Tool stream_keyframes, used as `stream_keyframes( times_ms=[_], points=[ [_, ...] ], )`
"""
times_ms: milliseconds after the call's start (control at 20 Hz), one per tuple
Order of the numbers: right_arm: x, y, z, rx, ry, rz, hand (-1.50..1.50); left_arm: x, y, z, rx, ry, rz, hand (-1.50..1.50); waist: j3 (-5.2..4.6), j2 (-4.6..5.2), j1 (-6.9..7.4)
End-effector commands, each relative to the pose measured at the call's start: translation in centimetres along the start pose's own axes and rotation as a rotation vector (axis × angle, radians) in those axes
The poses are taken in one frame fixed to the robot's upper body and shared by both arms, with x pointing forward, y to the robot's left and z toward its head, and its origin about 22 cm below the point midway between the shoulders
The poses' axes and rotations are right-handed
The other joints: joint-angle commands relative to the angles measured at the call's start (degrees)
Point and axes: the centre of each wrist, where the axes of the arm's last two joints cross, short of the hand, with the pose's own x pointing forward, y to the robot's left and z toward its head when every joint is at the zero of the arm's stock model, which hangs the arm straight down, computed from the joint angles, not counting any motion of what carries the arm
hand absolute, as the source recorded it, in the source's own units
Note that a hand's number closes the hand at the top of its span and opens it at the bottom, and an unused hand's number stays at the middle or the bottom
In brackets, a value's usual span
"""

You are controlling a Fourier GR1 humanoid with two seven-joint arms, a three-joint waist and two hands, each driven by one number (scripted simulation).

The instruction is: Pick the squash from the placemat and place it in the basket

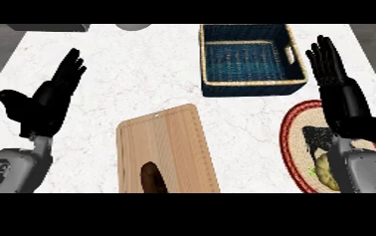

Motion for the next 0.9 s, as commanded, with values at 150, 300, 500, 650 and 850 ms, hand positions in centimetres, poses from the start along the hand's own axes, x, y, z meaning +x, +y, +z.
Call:
stream_keyframes(
  times_ms=[150,300,500,650,850],
  points=[
    [-0.7,4.0,0.1,0.484,0.118,0.164,1.50,-7.3,-0.9,3.1,0.016,0.359,0.051,0.00,-0.09,-1.48,0.56],
    [-1.5,5.6,2.0,0.924,0.196,0.352,1.50,-9.5,-1.9,5.2,-0.051,0.488,0.042,0.00,-0.49,-0.78,4.41],
    [-4.0,9.8,10.4,1.087,0.224,0.385,-1.50,-12.4,-1.6,8.3,0.000,0.585,0.063,0.00,0.03,-2.63,-0.56],
    [-3.3,11.2,12.1,1.025,0.116,0.590,-1.50,-12.4,-0.2,8.4,0.030,0.612,0.074,0.00,0.08,-2.79,-1.58],
    [-2.0,9.8,10.4,0.969,0.036,1.016,-1.50,-13.2,-0.4,10.0,0.028,0.623,0.075,0.00,-0.10,-3.49,-1.57]
  ],
)
